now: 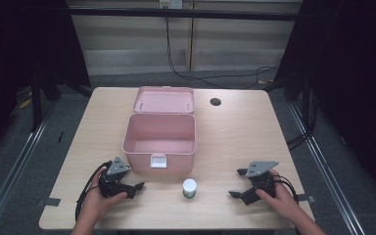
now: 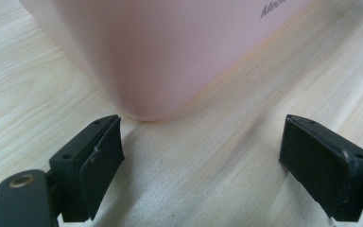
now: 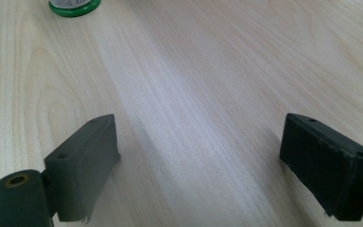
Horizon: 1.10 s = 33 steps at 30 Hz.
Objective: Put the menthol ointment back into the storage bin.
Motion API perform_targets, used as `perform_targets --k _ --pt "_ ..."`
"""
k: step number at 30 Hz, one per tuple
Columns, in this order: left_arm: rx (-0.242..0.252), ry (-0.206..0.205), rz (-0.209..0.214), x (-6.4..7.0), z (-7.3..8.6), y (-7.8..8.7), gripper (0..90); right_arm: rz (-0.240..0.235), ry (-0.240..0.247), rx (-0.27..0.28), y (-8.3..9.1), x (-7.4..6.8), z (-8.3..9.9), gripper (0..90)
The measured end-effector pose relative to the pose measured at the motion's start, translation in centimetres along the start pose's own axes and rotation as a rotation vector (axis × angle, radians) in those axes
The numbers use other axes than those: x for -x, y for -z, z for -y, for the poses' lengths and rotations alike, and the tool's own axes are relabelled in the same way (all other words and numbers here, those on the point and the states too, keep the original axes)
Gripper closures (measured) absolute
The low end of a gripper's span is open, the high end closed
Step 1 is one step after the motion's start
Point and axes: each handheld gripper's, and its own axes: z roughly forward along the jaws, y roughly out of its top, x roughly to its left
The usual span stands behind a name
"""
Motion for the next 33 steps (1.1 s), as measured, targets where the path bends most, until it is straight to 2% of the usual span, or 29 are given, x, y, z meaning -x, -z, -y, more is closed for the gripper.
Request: perform_targets --k 3,5,6,7,9,10,11,12,13,14,15,16,17,19,20,21,22,26,27,28,30,33 --pt "-0.004 0.009 -0.013 0.1 0.0 0.0 13.7 0.000 0.000 0.000 0.0 0.0 0.0 11.9" --pt "-0.040 0.022 -0.012 0.3 -0.3 0.2 14.4 0.000 0.000 0.000 0.0 0.0 0.0 11.9" --pt "-0.040 0.022 -0.012 0.3 -0.3 0.2 15.5 0.000 0.001 0.000 0.0 0.0 0.0 11.9" --pt "-0.102 0.025 -0.014 0.5 -0.8 0.6 17.3 0.000 0.001 0.000 0.0 0.0 0.0 11.9" --pt "-0.167 0.021 -0.013 0.7 -1.1 1.1 19.5 0.000 0.001 0.000 0.0 0.0 0.0 11.9" --pt "-0.204 0.000 -0.023 1.0 -1.3 1.3 20.2 0.000 0.002 0.000 0.0 0.0 0.0 11.9" --pt "-0.204 0.000 -0.023 1.0 -1.3 1.3 21.0 0.000 0.002 0.000 0.0 0.0 0.0 11.9" --pt "-0.277 -0.047 -0.015 1.5 -1.8 1.9 21.7 0.000 0.001 0.001 0.0 0.0 0.0 11.9" --pt "-0.303 -0.054 0.001 1.8 -2.2 2.2 22.4 -0.001 0.002 0.000 0.0 0.0 0.0 11.9" --pt "-0.303 -0.054 0.001 1.8 -2.2 2.2 22.8 -0.001 0.002 0.000 0.0 0.0 0.0 11.9" --pt "-0.324 -0.046 0.033 2.3 -2.7 2.4 22.8 0.000 -0.001 -0.002 0.0 0.0 0.0 11.9" --pt "-0.364 -0.055 0.079 3.1 -3.5 2.6 23.4 -0.001 0.002 0.000 0.0 0.0 0.0 11.9" --pt "-0.390 -0.064 0.104 3.6 -3.9 2.6 23.4 0.000 -0.001 -0.002 0.0 0.0 0.0 11.9" --pt "-0.435 -0.108 0.148 4.8 -5.0 2.3 23.7 0.000 -0.001 -0.002 0.0 0.0 0.0 11.9" --pt "-0.435 -0.108 0.148 4.8 -5.0 2.3 23.8 0.000 -0.001 -0.002 0.0 0.0 0.0 11.9" --pt "-0.467 -0.147 0.193 6.0 -6.2 1.8 24.2 0.000 -0.001 -0.001 0.0 0.0 0.0 11.9" --pt "-0.467 -0.147 0.193 6.0 -6.2 1.8 24.6 0.000 -0.001 -0.001 0.0 0.0 0.0 11.9" --pt "-0.503 -0.221 0.266 8.5 -9.0 -0.1 27.1 0.000 -0.001 -0.001 0.0 0.0 0.0 11.9" --pt "-0.503 -0.221 0.266 8.5 -9.0 -0.1 27.6 0.000 -0.001 -0.002 0.0 0.0 0.0 11.9" --pt "-0.524 -0.237 0.274 9.5 -10.0 -0.8 27.9 0.000 -0.002 -0.002 0.0 0.0 0.0 11.9" --pt "-0.534 -0.273 0.285 10.4 -11.1 -1.4 28.3 0.000 0.000 -0.001 0.0 0.0 0.0 11.9" --pt "-0.542 -0.288 0.297 11.2 -12.0 -2.0 30.1 0.000 0.000 -0.001 0.0 0.0 0.0 11.9"
